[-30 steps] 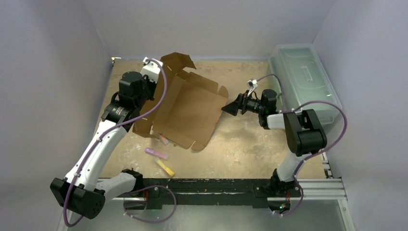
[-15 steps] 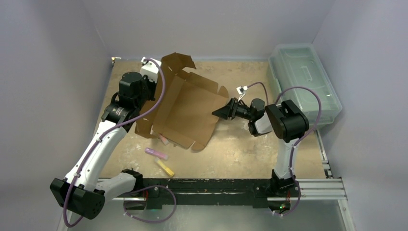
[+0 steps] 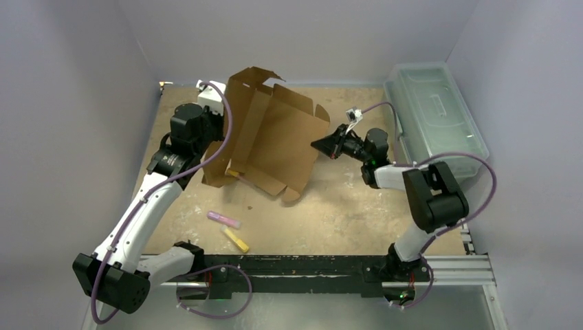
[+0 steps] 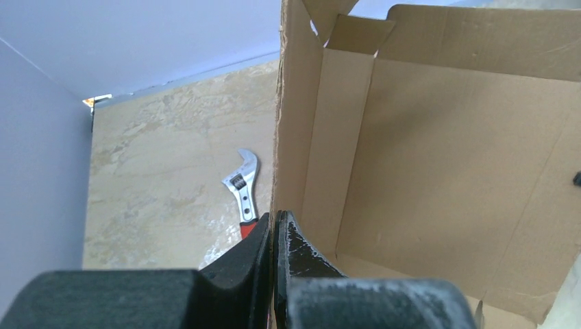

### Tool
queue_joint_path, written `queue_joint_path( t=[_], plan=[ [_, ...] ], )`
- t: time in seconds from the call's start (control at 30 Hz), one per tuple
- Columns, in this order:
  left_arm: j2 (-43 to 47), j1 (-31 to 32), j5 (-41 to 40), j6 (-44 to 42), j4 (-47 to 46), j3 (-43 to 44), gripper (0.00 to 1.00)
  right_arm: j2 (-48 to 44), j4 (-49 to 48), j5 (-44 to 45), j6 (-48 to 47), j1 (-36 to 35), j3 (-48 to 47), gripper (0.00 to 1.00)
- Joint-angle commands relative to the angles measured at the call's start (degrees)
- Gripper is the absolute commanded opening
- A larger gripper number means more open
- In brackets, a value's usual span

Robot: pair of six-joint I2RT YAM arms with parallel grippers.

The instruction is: Fold the paper box

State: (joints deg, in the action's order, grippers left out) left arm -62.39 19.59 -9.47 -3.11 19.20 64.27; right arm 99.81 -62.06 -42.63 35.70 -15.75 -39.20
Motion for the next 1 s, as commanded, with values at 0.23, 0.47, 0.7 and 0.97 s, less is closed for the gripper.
queue_joint_path(
  t=[0.23,0.47,0.7,0.97],
  plan=[
    [-3.03,0.27,2.05,11.98,-16.1,-6.35,0.0,-24.37,43.06,10.33,-27.57,0.77,-11.75,0.0],
    [-6.98,0.27,3.48,13.69,-24.67,-7.66,0.0,-31.04,54.12,12.61,-35.32,3.62,-16.4,0.0],
    [-14.12,0.35,4.95,13.67,-34.2,-8.98,0.0,-33.97,50.8,10.63,-37.13,9.31,-12.18,0.0],
    [-21.72,2.09,9.21,15.11,-48.11,-12.5,0.0,-36.06,49.58,4.66,-42.66,14.73,-8.88,0.0]
  ],
)
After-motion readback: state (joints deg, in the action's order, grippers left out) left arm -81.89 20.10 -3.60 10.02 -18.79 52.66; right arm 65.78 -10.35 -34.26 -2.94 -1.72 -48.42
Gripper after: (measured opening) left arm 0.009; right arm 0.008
